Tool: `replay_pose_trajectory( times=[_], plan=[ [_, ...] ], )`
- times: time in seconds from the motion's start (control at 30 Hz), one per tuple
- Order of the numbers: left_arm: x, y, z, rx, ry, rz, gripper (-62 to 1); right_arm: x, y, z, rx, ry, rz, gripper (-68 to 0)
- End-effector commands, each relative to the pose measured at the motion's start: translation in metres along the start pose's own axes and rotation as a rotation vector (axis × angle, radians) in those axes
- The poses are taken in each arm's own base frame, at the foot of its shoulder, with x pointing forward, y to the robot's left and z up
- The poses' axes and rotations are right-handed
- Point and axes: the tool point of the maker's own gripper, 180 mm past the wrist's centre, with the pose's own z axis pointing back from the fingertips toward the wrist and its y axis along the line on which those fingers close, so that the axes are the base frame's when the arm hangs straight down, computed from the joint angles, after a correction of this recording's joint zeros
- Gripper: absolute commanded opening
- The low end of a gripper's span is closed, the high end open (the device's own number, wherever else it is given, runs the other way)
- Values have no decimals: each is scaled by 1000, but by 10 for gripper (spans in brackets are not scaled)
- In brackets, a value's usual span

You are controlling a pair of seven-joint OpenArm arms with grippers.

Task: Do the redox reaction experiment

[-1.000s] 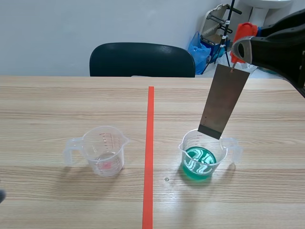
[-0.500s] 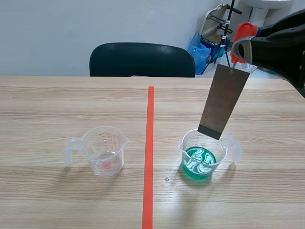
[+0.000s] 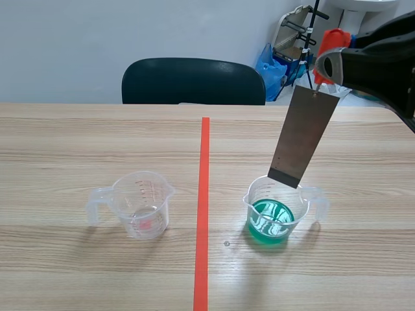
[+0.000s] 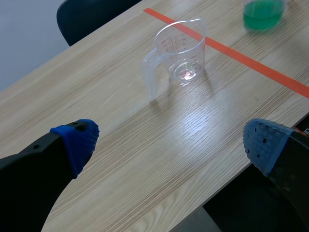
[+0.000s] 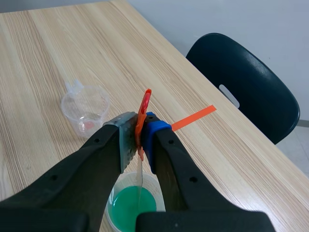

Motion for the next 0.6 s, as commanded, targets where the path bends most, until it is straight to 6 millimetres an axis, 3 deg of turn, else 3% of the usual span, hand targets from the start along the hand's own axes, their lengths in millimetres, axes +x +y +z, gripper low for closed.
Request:
replay_pose_trajectory(
  times=[0.0,0.57],
  plan=[
    [7,-1,-2,7,-29,7,14,11,-2,0,-2,-37,11,-669],
    [10,-2,-2,-1,-46,1,14,11,-2,0,-2,-37,11,-669]
  ],
)
